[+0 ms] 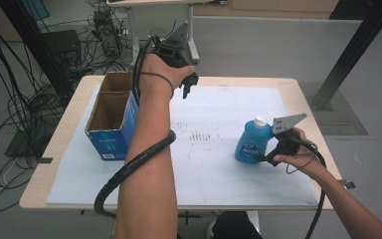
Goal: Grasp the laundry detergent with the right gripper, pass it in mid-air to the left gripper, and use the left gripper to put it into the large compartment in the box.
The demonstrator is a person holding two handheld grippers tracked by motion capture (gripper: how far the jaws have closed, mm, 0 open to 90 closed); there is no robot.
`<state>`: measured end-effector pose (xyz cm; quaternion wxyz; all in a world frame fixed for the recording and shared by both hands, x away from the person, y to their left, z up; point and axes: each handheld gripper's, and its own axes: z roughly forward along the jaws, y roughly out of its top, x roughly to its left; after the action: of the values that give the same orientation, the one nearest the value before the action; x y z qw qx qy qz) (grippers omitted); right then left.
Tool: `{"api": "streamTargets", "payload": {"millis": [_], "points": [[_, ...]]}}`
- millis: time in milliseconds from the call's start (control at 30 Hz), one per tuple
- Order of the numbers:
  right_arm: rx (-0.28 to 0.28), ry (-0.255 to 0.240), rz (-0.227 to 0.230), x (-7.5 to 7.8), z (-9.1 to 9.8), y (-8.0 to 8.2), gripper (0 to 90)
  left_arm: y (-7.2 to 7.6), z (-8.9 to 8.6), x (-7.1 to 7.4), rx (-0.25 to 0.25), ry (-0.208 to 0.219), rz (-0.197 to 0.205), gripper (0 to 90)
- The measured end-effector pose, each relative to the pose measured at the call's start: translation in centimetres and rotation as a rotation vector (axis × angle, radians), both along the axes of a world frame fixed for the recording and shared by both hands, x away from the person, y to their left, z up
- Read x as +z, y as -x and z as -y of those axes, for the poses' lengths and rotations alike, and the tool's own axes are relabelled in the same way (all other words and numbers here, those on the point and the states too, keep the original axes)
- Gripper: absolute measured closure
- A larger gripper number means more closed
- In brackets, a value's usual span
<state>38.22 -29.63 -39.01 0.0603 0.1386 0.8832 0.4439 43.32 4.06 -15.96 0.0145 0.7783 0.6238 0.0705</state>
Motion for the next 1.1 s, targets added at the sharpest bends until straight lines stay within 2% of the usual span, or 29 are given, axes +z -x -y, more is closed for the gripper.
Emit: {"api": "streamTargets", "payload": {"millis": [533,633,700,733,800,867,1000,1100], "points": [[0.003,0.004,0.001,0.17,-0.10,0.03,2.2,-0.02,0.00,0.05,-0.004,0.002,0.001,6.4],[0.020,0.002,0.026,0.34,-0.11,-0.21,2.2,-0.01,-0.02,0.07,-0.003,0.002,0.002,6.4],[0.008,0.001,0.009,0.38,-0.14,-0.01,2.2,0.00,-0.01,0.10,-0.003,0.002,0.003,6.4],[0.021,0.001,0.028,0.39,-0.15,-0.20,2.2,0.01,-0.01,0.11,-0.003,0.002,0.003,6.4],[0.006,0.001,0.005,0.39,-0.19,0.03,2.2,0.01,0.00,0.14,-0.003,0.001,0.004,6.4],[0.017,0.006,0.018,0.40,-0.22,-0.12,2.2,0.02,0.00,0.19,-0.005,0.002,0.003,6.4],[0.006,0.004,0.005,0.41,-0.26,0.03,2.2,0.02,0.02,0.20,-0.005,0.002,0.005,6.4],[0.016,0.004,0.016,0.46,-0.27,-0.07,2.2,0.01,0.02,0.15,-0.006,0.001,0.004,6.4]]}}
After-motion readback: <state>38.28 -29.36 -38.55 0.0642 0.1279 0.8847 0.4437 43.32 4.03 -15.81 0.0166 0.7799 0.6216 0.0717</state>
